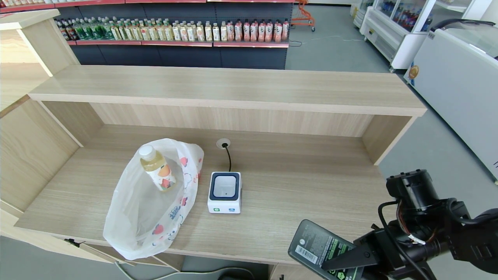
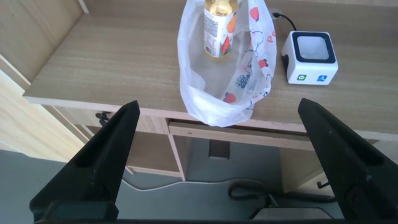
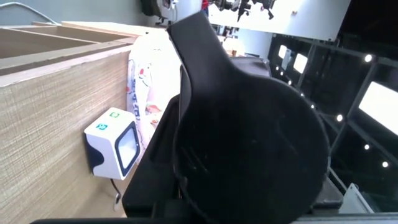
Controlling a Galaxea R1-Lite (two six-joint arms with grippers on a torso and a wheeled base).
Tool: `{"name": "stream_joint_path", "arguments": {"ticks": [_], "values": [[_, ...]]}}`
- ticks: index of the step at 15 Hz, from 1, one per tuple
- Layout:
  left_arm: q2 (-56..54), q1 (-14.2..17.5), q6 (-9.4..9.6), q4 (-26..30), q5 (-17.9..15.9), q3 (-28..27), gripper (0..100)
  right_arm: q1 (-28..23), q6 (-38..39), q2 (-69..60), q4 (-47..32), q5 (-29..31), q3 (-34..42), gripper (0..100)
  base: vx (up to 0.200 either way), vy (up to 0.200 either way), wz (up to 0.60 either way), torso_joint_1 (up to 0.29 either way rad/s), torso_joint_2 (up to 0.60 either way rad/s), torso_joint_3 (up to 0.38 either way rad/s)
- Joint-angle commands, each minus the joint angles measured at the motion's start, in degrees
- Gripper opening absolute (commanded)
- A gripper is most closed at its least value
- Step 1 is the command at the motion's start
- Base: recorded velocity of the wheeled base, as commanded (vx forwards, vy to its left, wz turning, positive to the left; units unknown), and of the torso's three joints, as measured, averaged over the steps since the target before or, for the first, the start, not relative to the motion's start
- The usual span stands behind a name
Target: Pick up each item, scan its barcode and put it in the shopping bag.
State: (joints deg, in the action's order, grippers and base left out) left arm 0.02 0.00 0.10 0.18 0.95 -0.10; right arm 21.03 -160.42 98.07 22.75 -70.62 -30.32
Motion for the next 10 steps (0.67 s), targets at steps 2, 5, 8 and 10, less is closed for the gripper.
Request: {"name": "stream_joint_path", "arguments": {"ticks": [2, 5, 8, 10], "values": [[-0.02, 0.0, -0.01, -0.01, 0.02, 0.01, 100, -2.4, 3.0, -6.14, -0.6, 0.04, -1.06, 0, 0.0, 0.0, 0.0, 0.0, 0.0, 0.0], [-0.02, 0.0, -0.01, -0.01, 0.02, 0.01, 100, -11.19, 27.17, -13.26, -1.21, -0.13, -2.03, 0, 0.0, 0.0, 0.0, 0.0, 0.0, 0.0], [-0.02, 0.0, -0.01, -0.01, 0.02, 0.01, 100, -20.59, 42.73, -19.94, -6.84, 0.48, -1.85, 0, 0.0, 0.0, 0.0, 0.0, 0.0, 0.0], [-0.02, 0.0, -0.01, -0.01, 0.02, 0.01, 100, -21.47, 53.98, -21.87, -17.91, 0.75, -1.76, 0, 0.0, 0.0, 0.0, 0.0, 0.0, 0.0]]}}
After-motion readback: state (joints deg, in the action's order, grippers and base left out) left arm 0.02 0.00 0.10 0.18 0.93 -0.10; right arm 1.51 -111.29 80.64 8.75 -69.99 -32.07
